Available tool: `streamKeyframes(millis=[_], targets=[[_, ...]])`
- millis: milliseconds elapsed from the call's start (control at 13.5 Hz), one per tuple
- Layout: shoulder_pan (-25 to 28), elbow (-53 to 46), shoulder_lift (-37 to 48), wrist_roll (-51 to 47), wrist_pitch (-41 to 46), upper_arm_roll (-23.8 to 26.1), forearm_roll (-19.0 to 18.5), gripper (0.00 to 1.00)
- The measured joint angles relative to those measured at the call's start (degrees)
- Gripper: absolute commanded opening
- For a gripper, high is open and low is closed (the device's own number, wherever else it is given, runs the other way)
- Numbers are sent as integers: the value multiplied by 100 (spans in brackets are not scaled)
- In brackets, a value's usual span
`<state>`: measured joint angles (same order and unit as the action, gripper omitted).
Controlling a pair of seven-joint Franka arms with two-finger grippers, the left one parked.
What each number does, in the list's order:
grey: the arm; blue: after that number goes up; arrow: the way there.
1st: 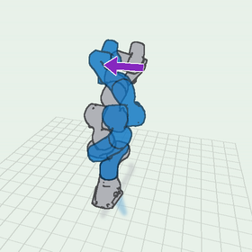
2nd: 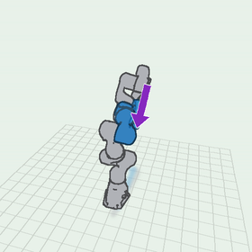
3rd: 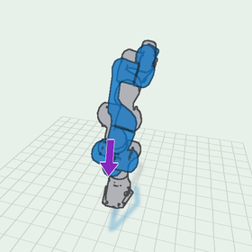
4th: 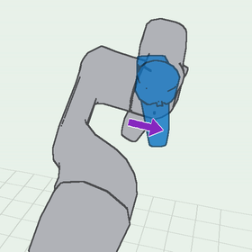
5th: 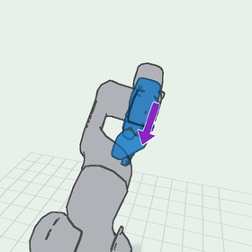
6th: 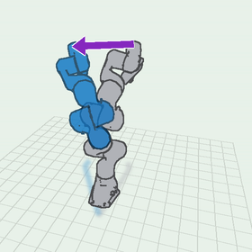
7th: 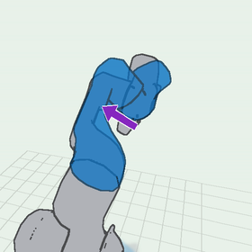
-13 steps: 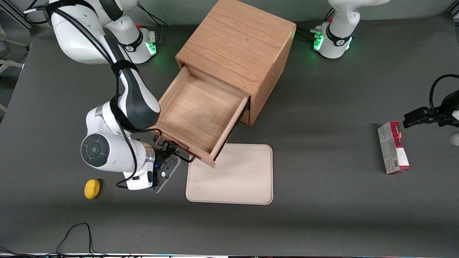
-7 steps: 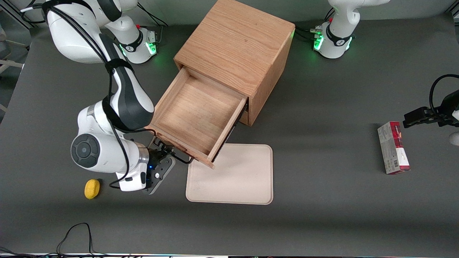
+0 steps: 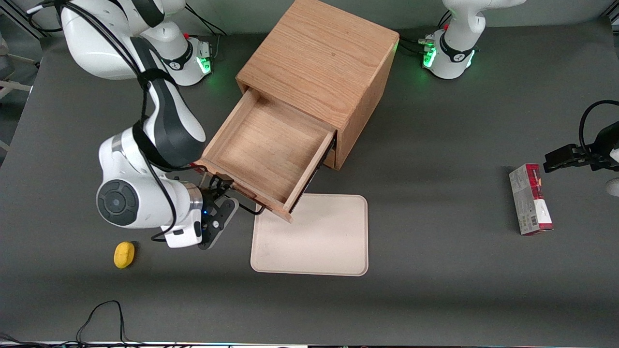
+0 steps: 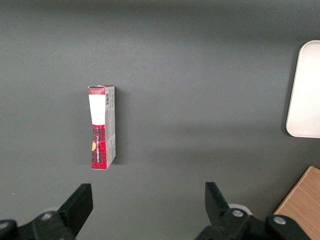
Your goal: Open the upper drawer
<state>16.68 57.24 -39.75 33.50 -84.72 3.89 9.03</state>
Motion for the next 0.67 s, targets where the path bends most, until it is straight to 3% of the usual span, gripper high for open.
streamKeyframes(millis=[446, 669], targets=[[-320, -7, 1030, 8, 1313, -169, -71, 100], [-364, 678, 1640, 77, 1404, -444, -441, 100]])
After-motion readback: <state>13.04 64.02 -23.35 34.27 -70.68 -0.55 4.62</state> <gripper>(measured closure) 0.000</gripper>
